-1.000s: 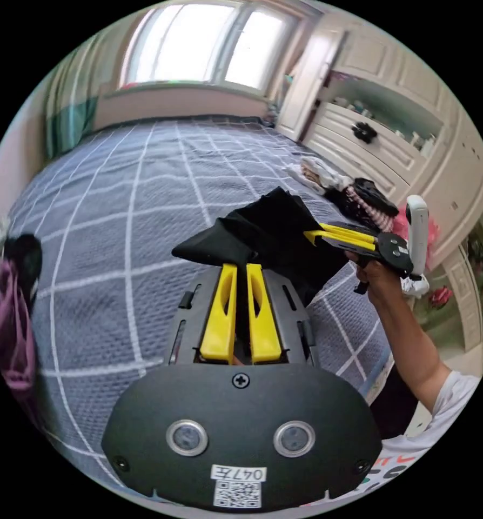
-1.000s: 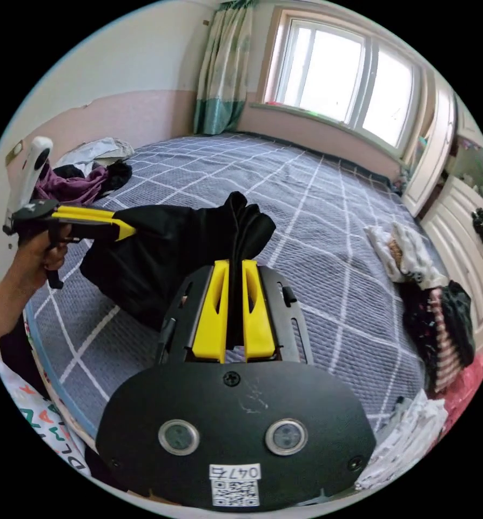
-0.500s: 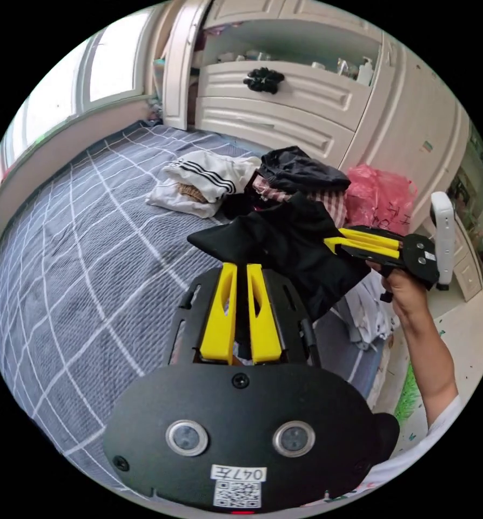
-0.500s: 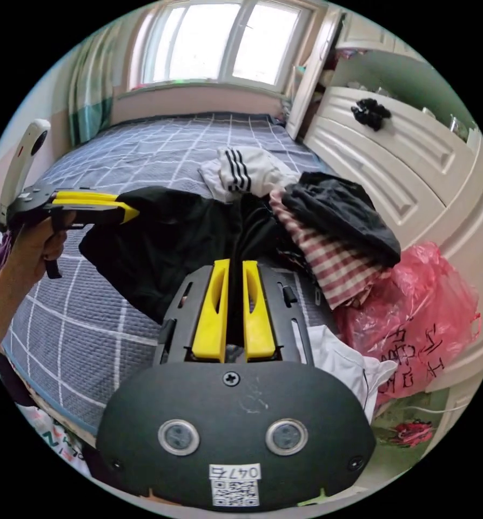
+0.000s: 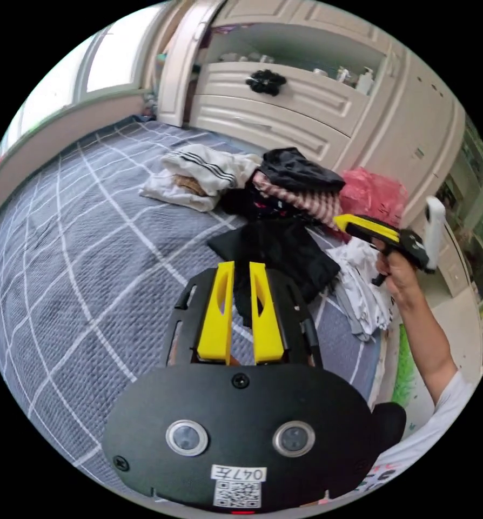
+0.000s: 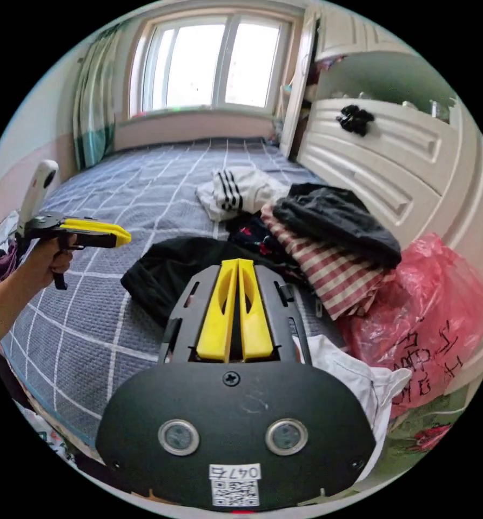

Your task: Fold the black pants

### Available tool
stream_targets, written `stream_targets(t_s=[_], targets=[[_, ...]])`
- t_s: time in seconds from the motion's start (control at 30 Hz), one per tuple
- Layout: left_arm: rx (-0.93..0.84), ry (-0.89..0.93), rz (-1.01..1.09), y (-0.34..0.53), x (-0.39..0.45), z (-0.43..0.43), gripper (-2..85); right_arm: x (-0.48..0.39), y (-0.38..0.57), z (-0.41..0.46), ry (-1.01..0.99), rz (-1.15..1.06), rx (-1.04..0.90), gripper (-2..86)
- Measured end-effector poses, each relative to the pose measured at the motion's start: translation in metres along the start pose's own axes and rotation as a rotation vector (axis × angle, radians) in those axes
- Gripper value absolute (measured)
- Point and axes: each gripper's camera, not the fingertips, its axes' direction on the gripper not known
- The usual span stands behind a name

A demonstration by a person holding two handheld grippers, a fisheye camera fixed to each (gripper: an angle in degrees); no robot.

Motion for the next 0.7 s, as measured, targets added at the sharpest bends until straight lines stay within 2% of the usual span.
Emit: stream_targets(t_s=[0.1, 0.17, 0.2, 0.27, 0.33, 0.4, 0.5, 0.6, 0.7], targets=[[-0.162, 0.058, -0.031, 0.017, 0.017, 0.030, -0.5, -0.018, 0.002, 0.035, -0.044, 0.038, -0.184, -1.2], [-0.252, 0.003, -0.092, 0.034, 0.016, 0.053, -0.8, -0.025, 0.013, 0.055, 0.030, 0.059, -0.304, -1.2], [-0.278, 0.036, -0.137, 0.046, 0.013, 0.063, -0.9, -0.029, 0.023, 0.069, 0.089, 0.050, -0.397, -1.1], [-0.199, 0.105, -0.215, 0.062, 0.008, 0.051, -0.9, -0.036, 0.034, 0.072, 0.088, 0.047, -0.416, -1.0], [-0.109, 0.234, -0.249, 0.083, 0.008, 0.015, -1.0, -0.044, 0.034, 0.049, 0.082, 0.067, -0.319, -0.9], [0.006, 0.260, -0.207, 0.107, 0.012, -0.035, -1.0, -0.072, 0.038, -0.024, 0.065, 0.021, 0.060, -0.9], [0.095, 0.233, -0.096, 0.176, 0.024, -0.125, -1.0, -0.119, 0.067, -0.108, -0.045, -0.031, 0.355, -0.3], [0.181, 0.086, -0.085, 0.280, 0.030, -0.204, -1.0, -0.178, 0.119, -0.159, -0.258, -0.059, 0.441, 0.1], [0.177, -0.114, -0.098, 0.387, 0.036, -0.261, -1.0, -0.248, 0.179, -0.182, -0.401, -0.077, 0.465, -0.2]])
